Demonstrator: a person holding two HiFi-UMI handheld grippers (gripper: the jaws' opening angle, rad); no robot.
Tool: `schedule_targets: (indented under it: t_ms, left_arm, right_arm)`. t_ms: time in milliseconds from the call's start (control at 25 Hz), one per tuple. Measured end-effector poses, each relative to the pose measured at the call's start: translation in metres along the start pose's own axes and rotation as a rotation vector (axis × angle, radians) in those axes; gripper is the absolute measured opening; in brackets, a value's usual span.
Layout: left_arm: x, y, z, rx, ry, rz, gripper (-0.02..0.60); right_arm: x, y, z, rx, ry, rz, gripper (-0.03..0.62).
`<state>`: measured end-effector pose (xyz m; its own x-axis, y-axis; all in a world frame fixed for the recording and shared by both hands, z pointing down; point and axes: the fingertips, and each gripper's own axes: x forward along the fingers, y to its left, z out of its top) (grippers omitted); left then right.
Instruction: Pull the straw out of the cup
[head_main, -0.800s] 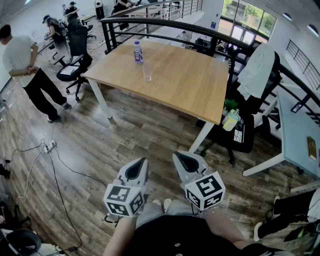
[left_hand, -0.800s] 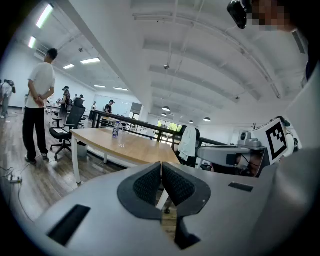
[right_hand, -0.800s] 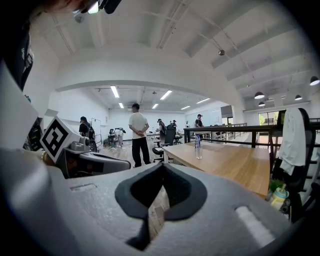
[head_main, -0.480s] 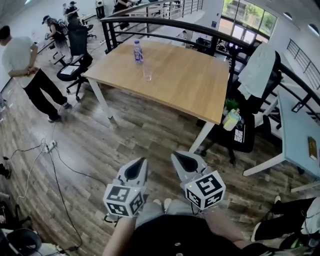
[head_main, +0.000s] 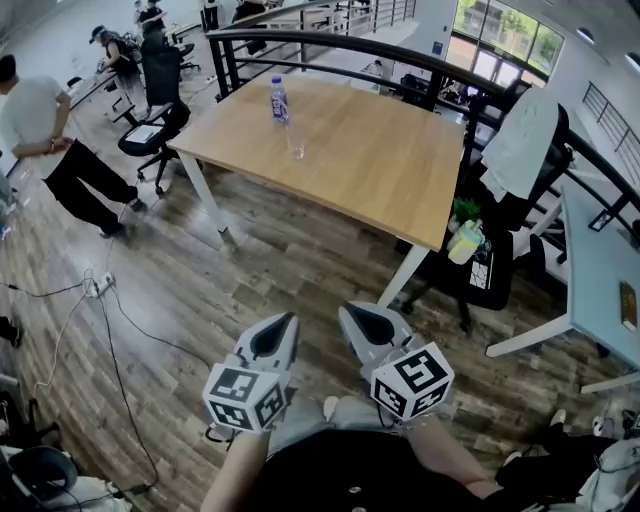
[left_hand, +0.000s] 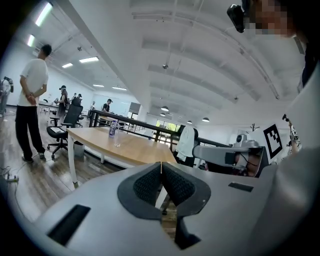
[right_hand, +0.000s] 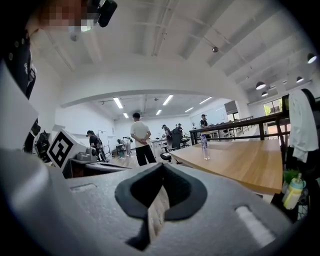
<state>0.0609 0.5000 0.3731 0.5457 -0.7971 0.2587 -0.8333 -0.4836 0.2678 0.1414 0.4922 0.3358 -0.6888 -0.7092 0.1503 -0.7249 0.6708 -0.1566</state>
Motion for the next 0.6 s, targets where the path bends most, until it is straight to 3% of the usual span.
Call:
schedule_targets:
  t_ms: [320,600]
  left_arm:
    - [0.03,-0.009,-0.013,-0.028,0.019,0.005,0.02]
    - [0.063,0.026,-0.003,-0.038,0.033,0.016,0.02]
  right_arm:
    - [0.001,-0.031,-0.012,0.009,0.021,0.007,-0.002]
    - [0.042,-0.061,-0.018,0.033,0.051,0.005,-0.002]
